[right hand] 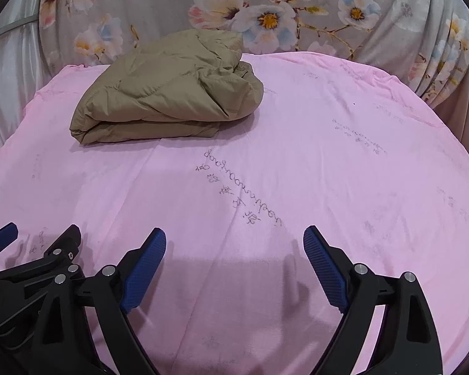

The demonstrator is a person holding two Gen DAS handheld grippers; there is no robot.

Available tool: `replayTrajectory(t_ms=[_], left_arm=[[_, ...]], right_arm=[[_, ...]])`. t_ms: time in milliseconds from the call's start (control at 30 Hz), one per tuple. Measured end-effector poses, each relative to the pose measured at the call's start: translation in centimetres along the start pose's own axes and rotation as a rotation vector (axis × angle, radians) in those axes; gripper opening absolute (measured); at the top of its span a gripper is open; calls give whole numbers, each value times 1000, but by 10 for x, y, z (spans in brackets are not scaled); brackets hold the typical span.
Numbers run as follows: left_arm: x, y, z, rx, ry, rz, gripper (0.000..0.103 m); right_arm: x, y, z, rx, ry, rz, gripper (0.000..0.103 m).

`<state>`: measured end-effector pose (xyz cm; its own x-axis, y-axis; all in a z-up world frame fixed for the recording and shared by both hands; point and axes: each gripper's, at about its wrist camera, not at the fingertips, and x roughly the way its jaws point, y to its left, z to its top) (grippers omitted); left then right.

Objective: Fold large clothes

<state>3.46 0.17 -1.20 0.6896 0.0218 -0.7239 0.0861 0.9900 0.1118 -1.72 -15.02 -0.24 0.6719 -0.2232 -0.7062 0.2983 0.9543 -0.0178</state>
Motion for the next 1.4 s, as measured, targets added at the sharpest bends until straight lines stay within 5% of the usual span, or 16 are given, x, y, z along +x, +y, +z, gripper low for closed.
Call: replayTrajectory(t_ms=[1400], left_arm=[[-3, 7, -1, -15, -27, 17, 97]], right_arm=[[-3, 4, -1, -5, -19, 12, 87]])
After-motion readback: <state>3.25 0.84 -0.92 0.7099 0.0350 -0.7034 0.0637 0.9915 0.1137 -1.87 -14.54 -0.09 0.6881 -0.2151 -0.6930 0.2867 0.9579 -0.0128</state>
